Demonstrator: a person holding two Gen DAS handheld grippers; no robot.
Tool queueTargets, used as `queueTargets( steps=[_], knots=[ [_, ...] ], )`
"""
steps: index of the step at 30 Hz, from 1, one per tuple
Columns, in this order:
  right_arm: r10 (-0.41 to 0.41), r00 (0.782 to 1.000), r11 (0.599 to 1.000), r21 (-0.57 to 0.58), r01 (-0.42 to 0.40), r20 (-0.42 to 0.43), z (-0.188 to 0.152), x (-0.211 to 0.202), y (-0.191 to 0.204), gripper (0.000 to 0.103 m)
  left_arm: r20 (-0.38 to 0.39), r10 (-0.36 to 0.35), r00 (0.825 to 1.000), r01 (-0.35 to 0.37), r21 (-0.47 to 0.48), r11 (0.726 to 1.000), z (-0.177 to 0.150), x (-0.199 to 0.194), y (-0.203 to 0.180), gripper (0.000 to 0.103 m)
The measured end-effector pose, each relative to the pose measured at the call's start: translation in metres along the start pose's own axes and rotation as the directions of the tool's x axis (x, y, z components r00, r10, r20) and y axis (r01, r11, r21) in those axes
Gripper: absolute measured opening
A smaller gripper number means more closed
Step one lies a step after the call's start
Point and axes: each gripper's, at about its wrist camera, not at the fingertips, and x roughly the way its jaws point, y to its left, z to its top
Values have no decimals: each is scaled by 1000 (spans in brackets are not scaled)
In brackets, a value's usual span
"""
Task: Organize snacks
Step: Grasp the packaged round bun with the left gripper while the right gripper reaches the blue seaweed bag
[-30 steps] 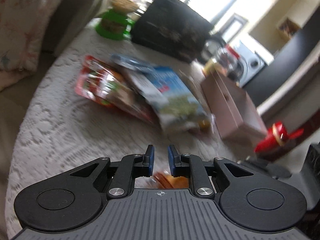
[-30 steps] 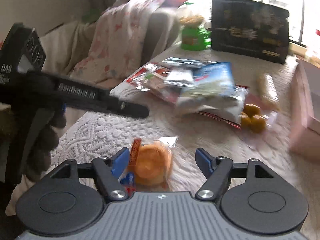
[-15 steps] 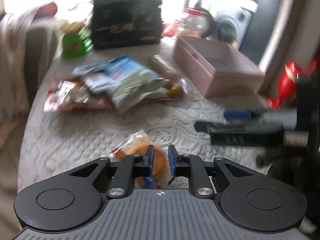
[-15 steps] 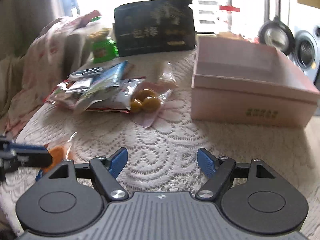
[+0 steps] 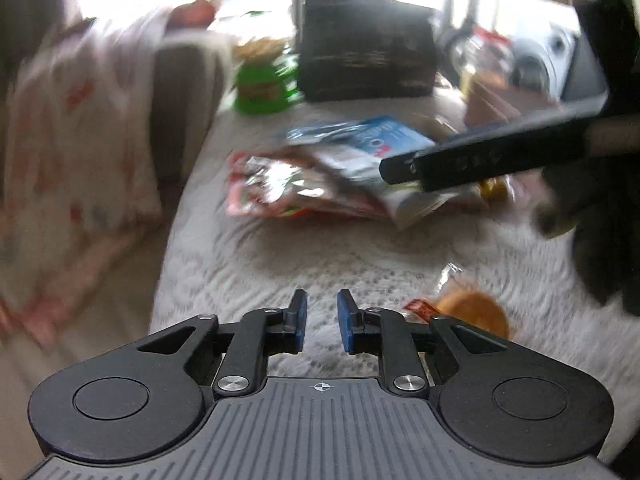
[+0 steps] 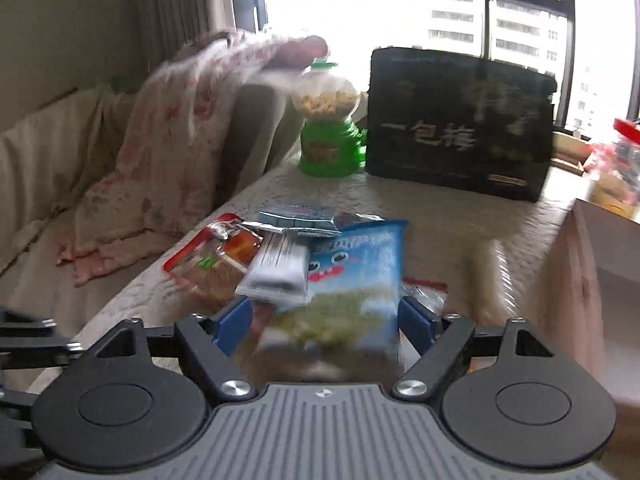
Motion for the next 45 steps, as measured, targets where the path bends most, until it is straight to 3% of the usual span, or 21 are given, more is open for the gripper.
queueTargets(
  steps=[2,4,6,7,11,14,17,21,25,29,33,37,39,43,45],
  knots=[
    [-37,999,999,-25,37,-20,0,16,6,85,-34,-159,987,152,-143,978,1,-1,19,21],
    [-17,998,999,-35,14,-67,1,34,7,90,-61,-308,950,286,-236,929,0,3,26,21],
    [1,997,1000,-22,-2,-76,3,40,4,90,-80,-378,922,347,-257,902,-1,6,22,21],
    [10,997,1000,-9,-11,-76,3,38,2,89,-85,-390,917,360,-243,901,-1,8,16,21],
    [40,996,999,2,-40,-84,-4,16,-5,58,-90,-388,917,364,-205,909,0,16,-6,24],
    [5,996,999,-37,-8,-89,-18,-9,-9,50,-76,-383,921,365,-183,913,5,22,-16,25],
    [20,995,1000,-7,-21,-101,-33,-29,-20,46,-59,-357,932,345,-148,927,13,29,-28,25],
    [-57,993,998,18,59,-99,-49,-49,-31,46,-17,-275,961,273,-83,958,21,26,-39,25],
    [-77,995,996,31,79,-57,-69,-74,-37,52,-22,-279,960,279,-6,960,18,12,-54,25],
    [-125,992,991,39,126,-31,-88,-87,-39,61,-25,-193,981,195,160,968,5,4,-86,25],
    [-168,985,984,53,170,-35,-101,-89,-43,66,-16,-127,992,126,288,949,-8,2,-111,30],
    [-194,978,974,102,201,-69,-113,-86,-57,71,-41,-156,987,161,330,930,-10,6,-127,62],
    [-179,982,974,130,184,-53,-118,-88,-61,71,-42,-164,986,169,340,925,-12,8,-130,68],
    [-186,981,976,106,191,-56,-119,-86,-55,76,-27,-166,986,166,334,928,-12,7,-126,66],
    [-182,982,976,109,187,-56,-119,-85,-56,77,-8,-134,991,130,311,941,-10,6,-117,63]
  ],
)
